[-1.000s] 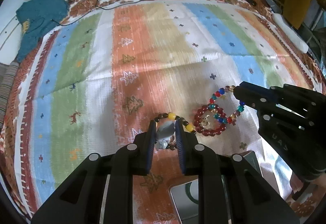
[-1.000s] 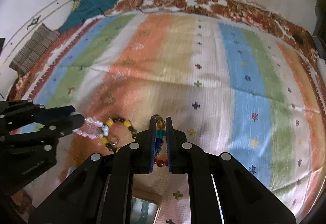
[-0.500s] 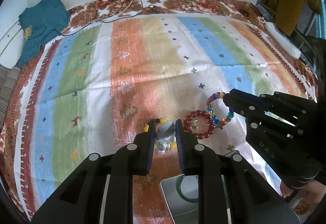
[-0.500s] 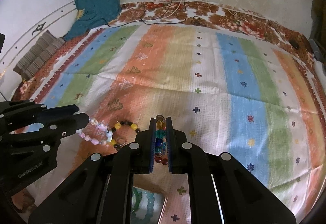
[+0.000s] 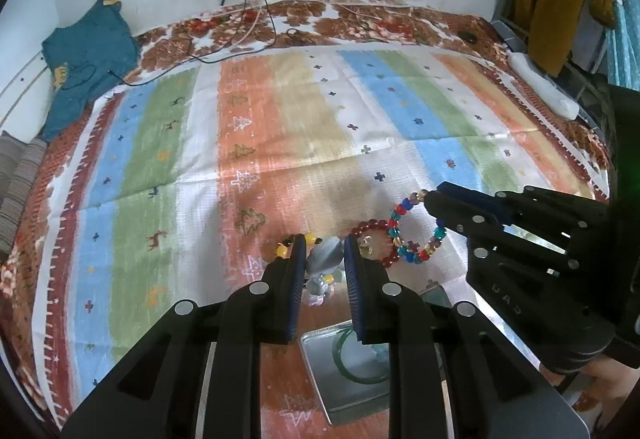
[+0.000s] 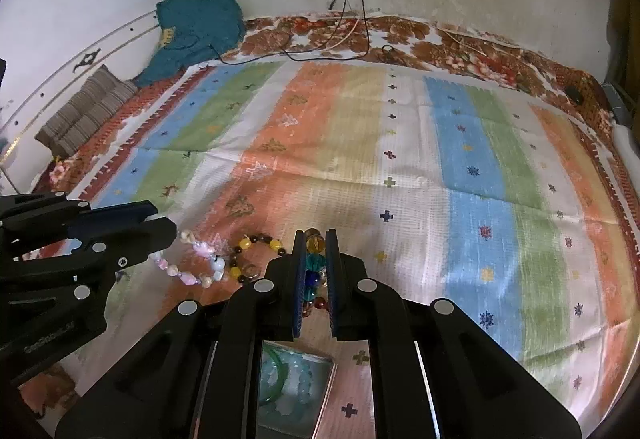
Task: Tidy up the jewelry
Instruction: 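Lift and carry both held bracelets over the tin with both tools, then open the left tool over the tin while the right tool releases its bracelet into it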
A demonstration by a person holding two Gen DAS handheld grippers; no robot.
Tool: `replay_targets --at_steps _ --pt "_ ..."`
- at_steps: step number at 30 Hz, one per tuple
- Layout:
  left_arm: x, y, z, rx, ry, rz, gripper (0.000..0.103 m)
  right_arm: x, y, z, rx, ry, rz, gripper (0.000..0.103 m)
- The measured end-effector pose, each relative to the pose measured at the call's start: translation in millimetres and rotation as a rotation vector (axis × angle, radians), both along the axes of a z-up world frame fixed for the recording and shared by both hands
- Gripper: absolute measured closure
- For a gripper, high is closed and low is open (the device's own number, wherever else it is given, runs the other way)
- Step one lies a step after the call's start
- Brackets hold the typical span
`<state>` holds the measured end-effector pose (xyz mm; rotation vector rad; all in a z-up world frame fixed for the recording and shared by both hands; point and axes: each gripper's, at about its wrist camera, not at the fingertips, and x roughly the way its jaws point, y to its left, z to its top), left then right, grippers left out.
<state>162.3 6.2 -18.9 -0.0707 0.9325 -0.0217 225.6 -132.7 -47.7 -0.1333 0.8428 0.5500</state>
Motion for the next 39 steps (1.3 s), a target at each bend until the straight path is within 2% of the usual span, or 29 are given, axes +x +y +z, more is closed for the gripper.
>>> replay_targets --at_steps 22,39 --pt "-33.2 -11.0 11.4 -0.031 -0.02 -0.021 0.084 -37.9 -14.8 11.8 0.007 -0.029 0.015 0.093" --pt "-52.2 -17.1 12.6 -0.023 -0.034 -0.031 0.084 -69.0 -22.0 10.5 -0.003 -0.025 0.036 0.093"
